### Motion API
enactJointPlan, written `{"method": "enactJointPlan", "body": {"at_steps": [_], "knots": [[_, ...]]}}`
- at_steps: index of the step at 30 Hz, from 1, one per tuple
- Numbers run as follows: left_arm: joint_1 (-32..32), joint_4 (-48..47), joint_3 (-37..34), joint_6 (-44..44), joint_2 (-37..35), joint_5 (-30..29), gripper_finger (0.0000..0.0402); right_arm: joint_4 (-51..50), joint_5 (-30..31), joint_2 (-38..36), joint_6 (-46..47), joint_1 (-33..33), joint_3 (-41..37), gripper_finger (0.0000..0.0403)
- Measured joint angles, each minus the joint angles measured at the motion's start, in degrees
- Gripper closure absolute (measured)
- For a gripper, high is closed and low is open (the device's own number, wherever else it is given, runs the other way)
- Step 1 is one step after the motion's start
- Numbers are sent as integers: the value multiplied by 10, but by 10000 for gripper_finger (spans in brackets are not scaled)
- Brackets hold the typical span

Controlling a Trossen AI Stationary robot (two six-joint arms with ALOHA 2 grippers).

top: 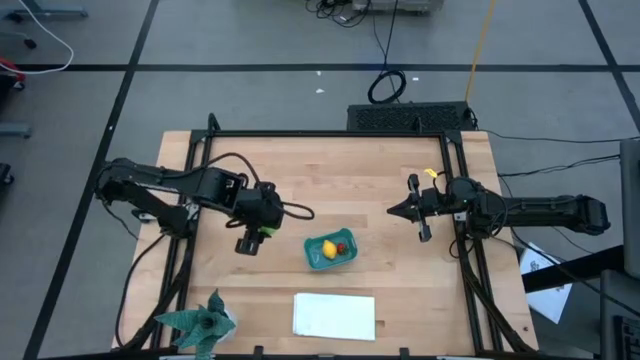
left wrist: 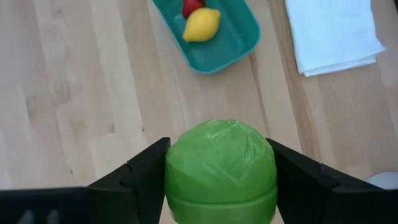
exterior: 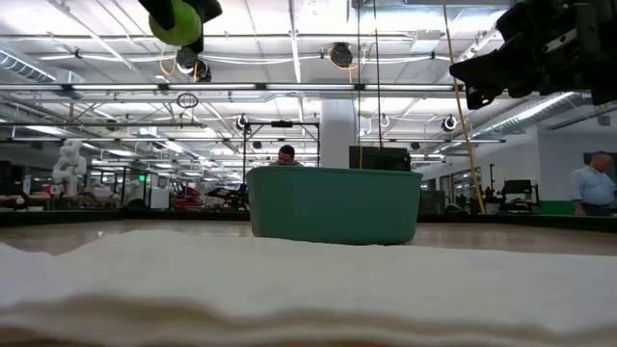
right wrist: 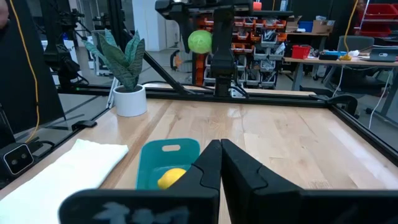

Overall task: Pick and placing Produce into tupperware
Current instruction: Put the cabbage into the green bin

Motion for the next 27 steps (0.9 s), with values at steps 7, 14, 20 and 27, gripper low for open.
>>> {"method": "enactJointPlan", "body": {"at_steps": [7,14,20,27], "knots": [[5,-4,6,7,0,0,165,0,0,0,0,0,0,403],[5,-5,6,7,0,-3,165,0,0,0,0,0,0,403],[5,2,6,-2,0,-4,165,0,0,0,0,0,0,403],[16,14,6,-28,11,-3,165,0,0,0,0,0,0,403]]}}
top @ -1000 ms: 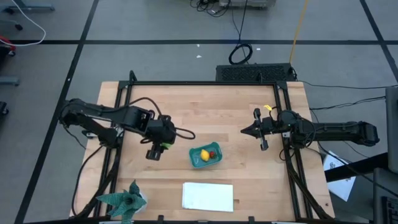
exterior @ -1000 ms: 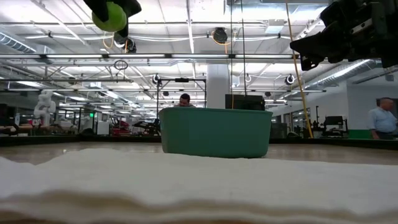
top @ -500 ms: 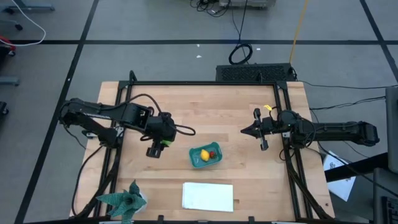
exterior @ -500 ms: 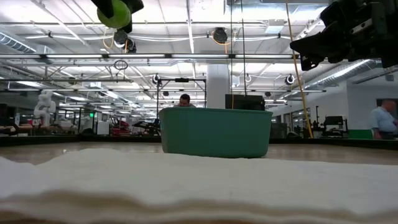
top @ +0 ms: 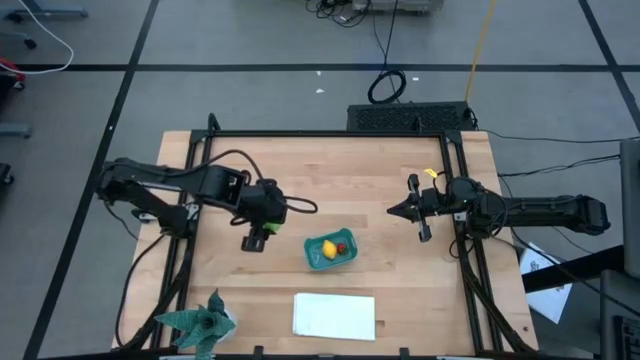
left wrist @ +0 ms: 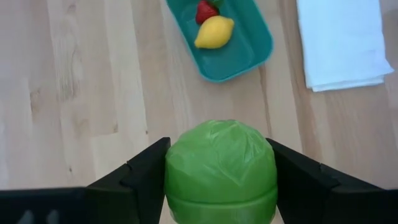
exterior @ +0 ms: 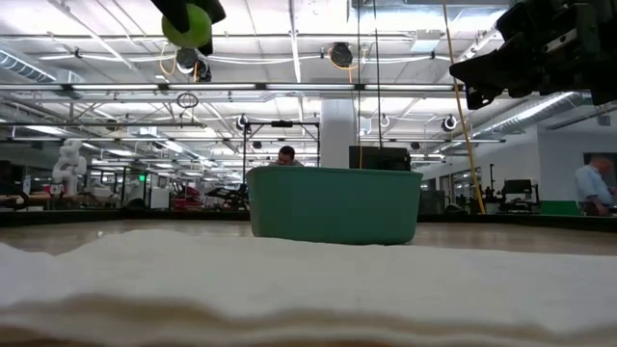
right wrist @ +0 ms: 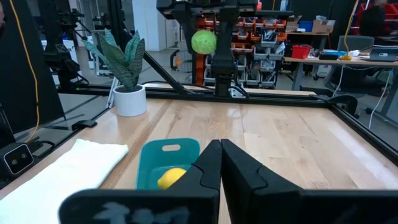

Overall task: Pick and placing Produce into tupperware
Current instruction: Put the cabbage into the green bin

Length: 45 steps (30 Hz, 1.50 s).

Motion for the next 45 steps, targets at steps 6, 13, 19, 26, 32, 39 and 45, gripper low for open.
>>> {"method": "enactJointPlan", "body": {"at_steps": [6,13,19,26,32,39,45], "knots": [[17,28,-1,15,23,19,165,0,0,0,0,0,0,403],[33,55,-1,31,45,35,165,0,0,0,0,0,0,403],[43,68,0,42,61,36,165,0,0,0,0,0,0,403],[49,76,63,61,113,54,165,1,0,0,0,0,0,403],[49,40,149,88,179,56,165,0,0,3,0,0,0,403],[49,16,216,97,240,59,165,1,0,4,0,0,0,403],[49,22,252,111,282,84,165,0,0,4,0,0,0,403]]}}
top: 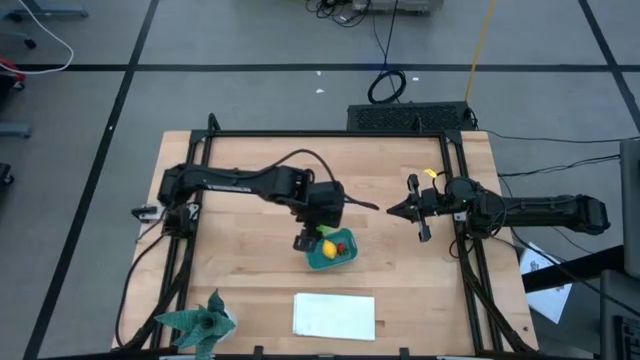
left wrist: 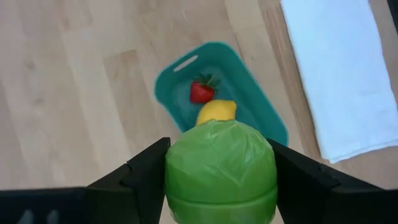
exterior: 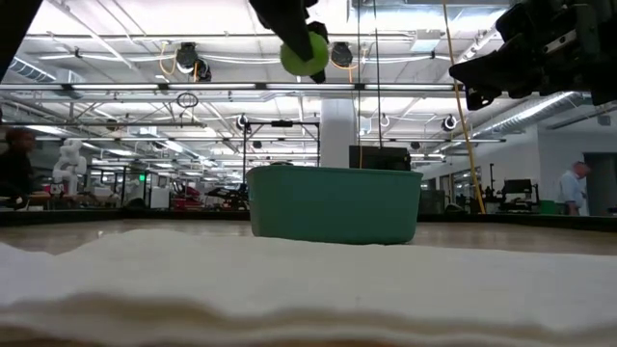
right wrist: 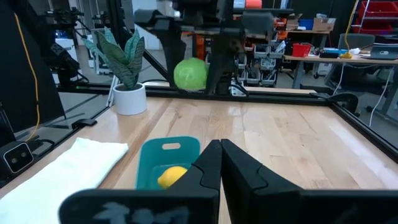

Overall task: Pick and placing Produce into tupperware
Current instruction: Put the cabbage into the green bin

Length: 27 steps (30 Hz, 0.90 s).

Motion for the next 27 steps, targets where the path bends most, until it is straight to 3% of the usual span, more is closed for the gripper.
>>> {"method": "enactJointPlan", "body": {"at_steps": [7,17,21,27], "knots": [[0,8,26,15,39,15,165,0,0,0,0,0,0,403],[-5,142,25,17,68,60,165,-1,0,0,0,0,0,403],[-5,155,24,16,85,71,165,-5,0,0,0,0,0,403],[-4,167,24,-41,107,66,165,-1,0,5,-5,0,0,403]]}}
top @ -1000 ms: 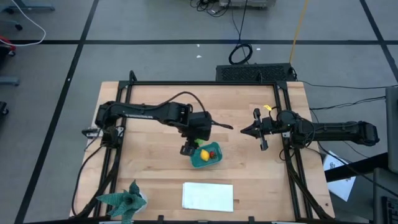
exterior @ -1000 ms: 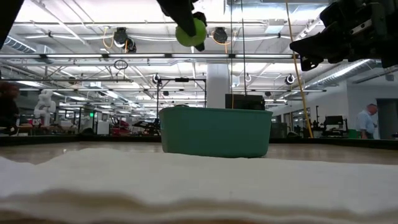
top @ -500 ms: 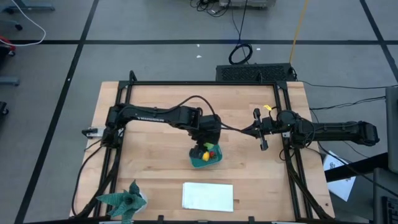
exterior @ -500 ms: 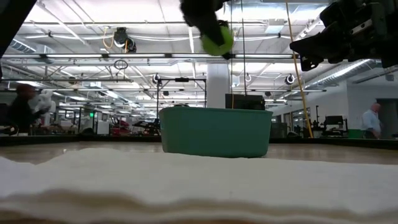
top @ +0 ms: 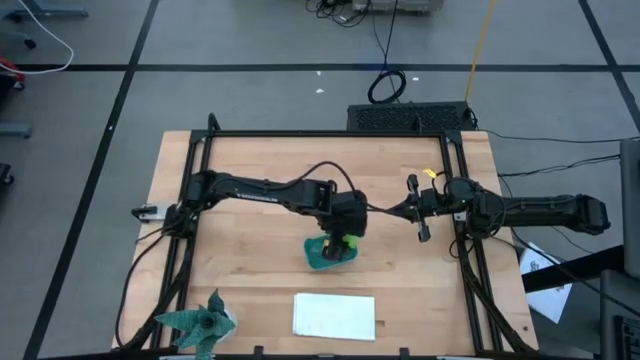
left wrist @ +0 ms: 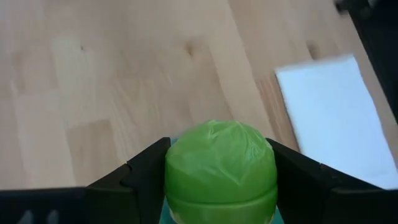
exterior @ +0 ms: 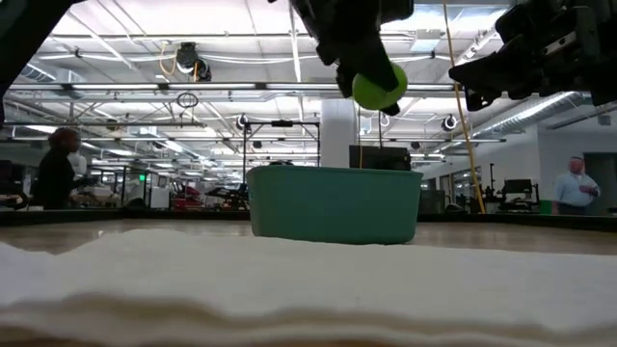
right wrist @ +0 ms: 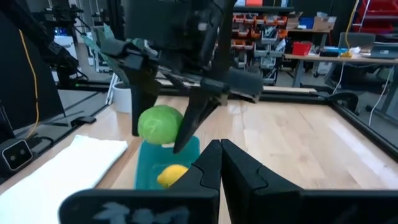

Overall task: Pick and placing Produce into tupperware
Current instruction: Put the cabbage into the green bin

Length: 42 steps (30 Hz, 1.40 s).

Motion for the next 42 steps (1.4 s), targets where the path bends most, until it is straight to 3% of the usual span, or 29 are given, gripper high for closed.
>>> {"method": "enactJointPlan", "body": {"at_steps": [7,19,42], "knots": [[-7,26,0,-145,19,-89,165,1,0,8,-6,-1,0,403],[-31,2,-17,-187,36,-163,165,1,0,12,-8,-1,0,403],[-53,18,-48,-155,36,-157,165,1,0,12,-8,-1,0,403]]}}
